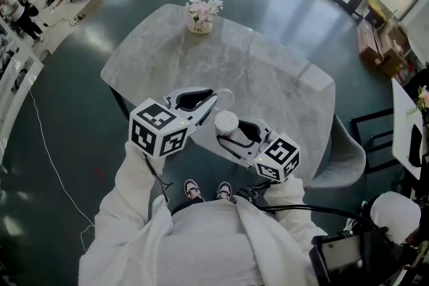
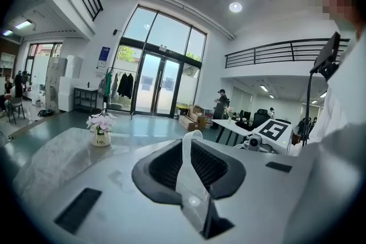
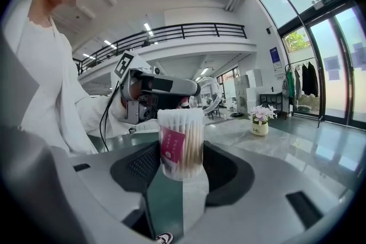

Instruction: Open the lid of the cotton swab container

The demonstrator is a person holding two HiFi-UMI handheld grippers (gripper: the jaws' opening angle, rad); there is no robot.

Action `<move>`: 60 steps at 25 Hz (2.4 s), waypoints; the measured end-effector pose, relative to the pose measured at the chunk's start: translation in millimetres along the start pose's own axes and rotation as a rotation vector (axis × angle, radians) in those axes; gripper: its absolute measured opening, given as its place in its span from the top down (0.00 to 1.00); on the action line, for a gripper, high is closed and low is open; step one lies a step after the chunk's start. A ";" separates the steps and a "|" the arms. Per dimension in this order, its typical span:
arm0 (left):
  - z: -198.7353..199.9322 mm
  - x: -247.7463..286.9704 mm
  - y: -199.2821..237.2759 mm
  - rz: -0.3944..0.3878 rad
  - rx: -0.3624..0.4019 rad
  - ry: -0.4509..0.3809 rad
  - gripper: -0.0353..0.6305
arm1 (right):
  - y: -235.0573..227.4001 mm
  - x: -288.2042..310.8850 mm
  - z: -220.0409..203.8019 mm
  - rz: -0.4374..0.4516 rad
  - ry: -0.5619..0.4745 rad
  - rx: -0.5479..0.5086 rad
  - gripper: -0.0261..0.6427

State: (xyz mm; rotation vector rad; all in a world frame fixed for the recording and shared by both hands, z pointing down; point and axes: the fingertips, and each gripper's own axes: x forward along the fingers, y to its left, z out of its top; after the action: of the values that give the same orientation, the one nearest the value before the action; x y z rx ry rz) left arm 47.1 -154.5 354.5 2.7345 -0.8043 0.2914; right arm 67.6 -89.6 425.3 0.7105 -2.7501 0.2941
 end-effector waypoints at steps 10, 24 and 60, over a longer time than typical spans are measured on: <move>9.0 -0.3 -6.4 0.025 0.036 -0.040 0.87 | -7.4 3.8 4.0 -0.042 -0.006 0.029 0.54; 8.0 -4.6 -16.3 0.031 -0.007 -0.082 0.82 | -15.2 3.0 8.8 -0.080 -0.034 0.073 0.54; -56.9 -34.6 27.6 0.442 -0.161 -0.099 0.94 | -41.4 10.6 45.6 -0.402 -0.137 0.186 0.54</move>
State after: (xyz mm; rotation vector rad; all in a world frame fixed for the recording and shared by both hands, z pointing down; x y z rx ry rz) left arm -3.2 -141.6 404.5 2.4136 -1.3949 0.1690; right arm 69.3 -141.8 391.1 1.3511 -2.6425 0.4265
